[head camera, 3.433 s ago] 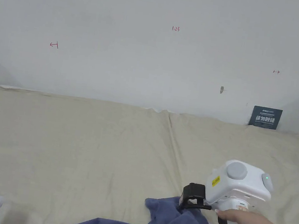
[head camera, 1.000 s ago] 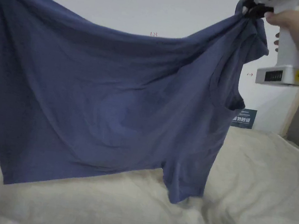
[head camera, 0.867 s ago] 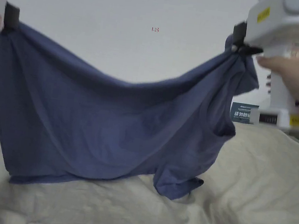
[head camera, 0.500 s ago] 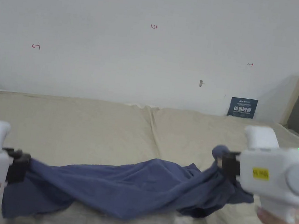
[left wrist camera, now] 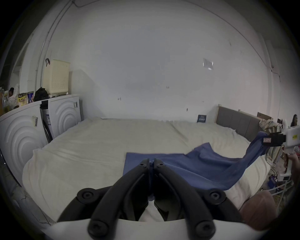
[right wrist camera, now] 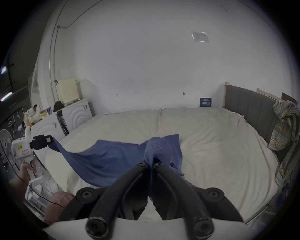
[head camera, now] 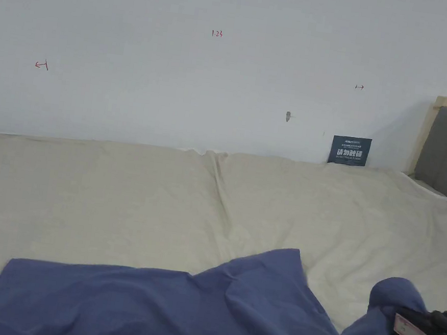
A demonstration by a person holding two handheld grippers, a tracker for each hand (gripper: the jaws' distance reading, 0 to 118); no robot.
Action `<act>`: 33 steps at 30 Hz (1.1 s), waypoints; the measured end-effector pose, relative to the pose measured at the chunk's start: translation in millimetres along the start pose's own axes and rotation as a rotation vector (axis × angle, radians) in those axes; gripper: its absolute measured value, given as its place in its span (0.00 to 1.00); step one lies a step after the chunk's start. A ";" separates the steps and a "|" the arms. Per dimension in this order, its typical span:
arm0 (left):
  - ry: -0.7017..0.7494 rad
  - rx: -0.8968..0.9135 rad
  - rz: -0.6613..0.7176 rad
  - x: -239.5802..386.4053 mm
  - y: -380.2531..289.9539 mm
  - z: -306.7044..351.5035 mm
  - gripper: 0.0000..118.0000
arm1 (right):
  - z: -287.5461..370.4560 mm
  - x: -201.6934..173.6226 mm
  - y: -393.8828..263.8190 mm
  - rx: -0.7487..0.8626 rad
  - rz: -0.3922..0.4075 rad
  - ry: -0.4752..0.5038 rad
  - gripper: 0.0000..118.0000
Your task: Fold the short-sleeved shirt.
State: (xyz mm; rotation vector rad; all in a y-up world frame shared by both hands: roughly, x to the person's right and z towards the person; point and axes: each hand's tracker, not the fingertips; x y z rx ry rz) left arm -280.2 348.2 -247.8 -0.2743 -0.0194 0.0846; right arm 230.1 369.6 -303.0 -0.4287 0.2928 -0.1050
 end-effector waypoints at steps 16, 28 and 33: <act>0.073 -0.491 0.050 -27.3 -82.8 -144.2 0.90 | -181.1 30.7 -75.6 -0.528 -0.079 -0.063 0.94; 0.079 -0.349 0.000 -19.9 -62.9 -100.3 0.80 | -125.6 47.3 -38.0 -0.262 -0.211 -0.010 0.82; 0.069 -0.254 0.070 -21.7 -62.4 -97.5 0.00 | -155.2 72.2 -4.6 -0.212 -0.272 -0.035 0.00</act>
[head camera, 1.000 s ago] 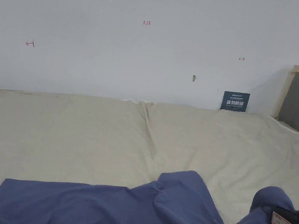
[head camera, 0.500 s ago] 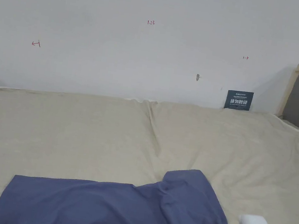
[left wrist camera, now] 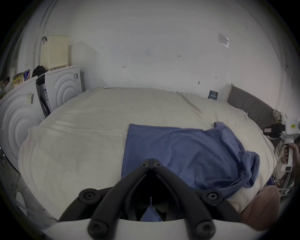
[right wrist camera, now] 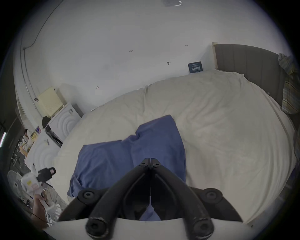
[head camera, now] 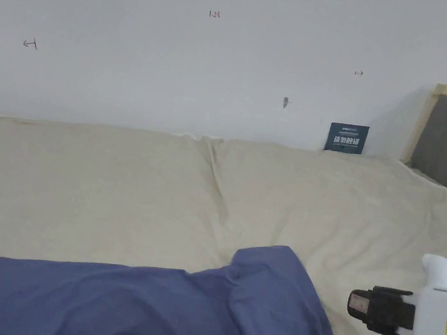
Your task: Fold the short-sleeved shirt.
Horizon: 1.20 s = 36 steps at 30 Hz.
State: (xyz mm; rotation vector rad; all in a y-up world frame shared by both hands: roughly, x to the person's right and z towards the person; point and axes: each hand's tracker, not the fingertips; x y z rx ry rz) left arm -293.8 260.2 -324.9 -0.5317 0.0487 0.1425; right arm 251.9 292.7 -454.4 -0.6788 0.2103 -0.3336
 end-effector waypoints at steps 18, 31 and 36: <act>0.014 -0.009 0.056 -20.7 -6.5 -13.1 0.00 | -233.5 59.6 66.5 -0.494 -0.108 -0.214 0.86; 0.028 -0.099 0.075 -22.1 -23.7 -38.1 0.00 | -243.2 36.9 63.2 -0.532 -0.014 -0.236 0.85; 0.033 -0.117 0.055 -17.5 -26.9 -37.8 0.00 | -248.0 17.4 55.4 -0.563 0.083 -0.263 0.62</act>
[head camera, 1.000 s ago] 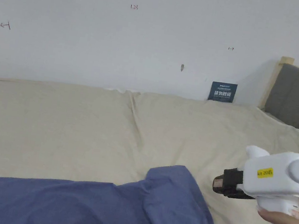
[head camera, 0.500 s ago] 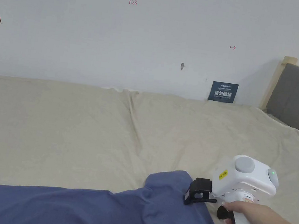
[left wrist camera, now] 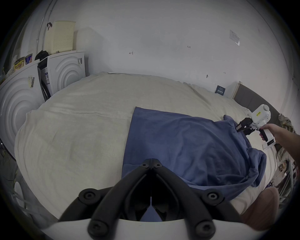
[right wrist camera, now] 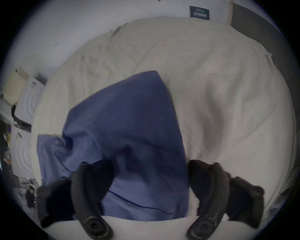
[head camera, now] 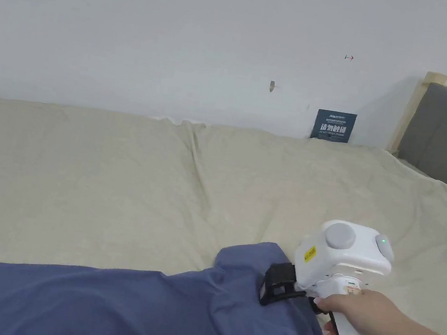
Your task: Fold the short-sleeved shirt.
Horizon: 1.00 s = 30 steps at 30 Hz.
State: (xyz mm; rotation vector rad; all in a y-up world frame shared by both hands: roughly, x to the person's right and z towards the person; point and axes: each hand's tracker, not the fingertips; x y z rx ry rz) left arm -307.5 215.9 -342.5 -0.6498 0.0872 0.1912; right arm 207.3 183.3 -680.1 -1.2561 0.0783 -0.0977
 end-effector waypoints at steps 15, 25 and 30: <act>0.037 -0.231 0.032 -27.5 79.9 -55.8 0.00 | 30.2 8.4 -10.4 0.148 -0.008 0.030 0.02; -0.007 -0.354 0.032 -36.7 178.9 -200.9 0.19 | 23.0 5.3 -23.5 0.152 0.002 0.045 0.02; 0.053 -0.370 -0.094 -24.9 185.4 -253.3 0.97 | 15.0 4.1 -22.4 0.138 0.035 0.036 0.02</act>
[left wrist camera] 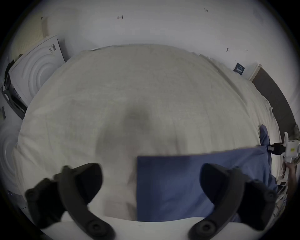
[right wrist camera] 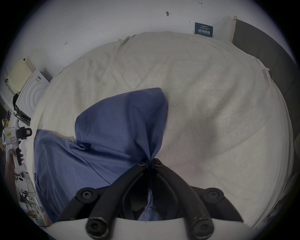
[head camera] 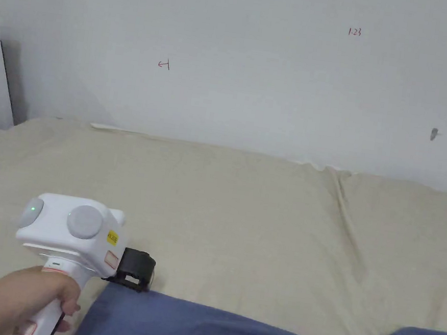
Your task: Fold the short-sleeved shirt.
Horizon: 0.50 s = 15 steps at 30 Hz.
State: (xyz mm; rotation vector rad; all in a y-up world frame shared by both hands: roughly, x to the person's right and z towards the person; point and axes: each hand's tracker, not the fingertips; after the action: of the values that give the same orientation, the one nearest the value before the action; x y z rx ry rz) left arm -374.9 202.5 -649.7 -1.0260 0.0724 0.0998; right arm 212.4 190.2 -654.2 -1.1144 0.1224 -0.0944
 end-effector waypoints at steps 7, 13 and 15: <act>0.046 -0.141 -0.077 15.7 1.8 -41.9 0.95 | -8.7 6.0 3.9 -0.027 -0.020 0.015 0.02; 0.020 -0.124 -0.063 10.1 -3.7 -40.3 0.93 | -8.6 8.8 6.4 -0.037 -0.002 0.024 0.02; 0.030 -0.107 -0.073 11.9 -8.7 -35.3 0.86 | -8.6 9.9 8.2 -0.041 -0.015 0.026 0.02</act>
State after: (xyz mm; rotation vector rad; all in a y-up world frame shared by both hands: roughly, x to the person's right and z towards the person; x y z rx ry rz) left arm -362.5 168.4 -661.8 -1.1356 0.0571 0.0221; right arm 221.1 184.8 -665.8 -1.1553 0.1396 -0.1207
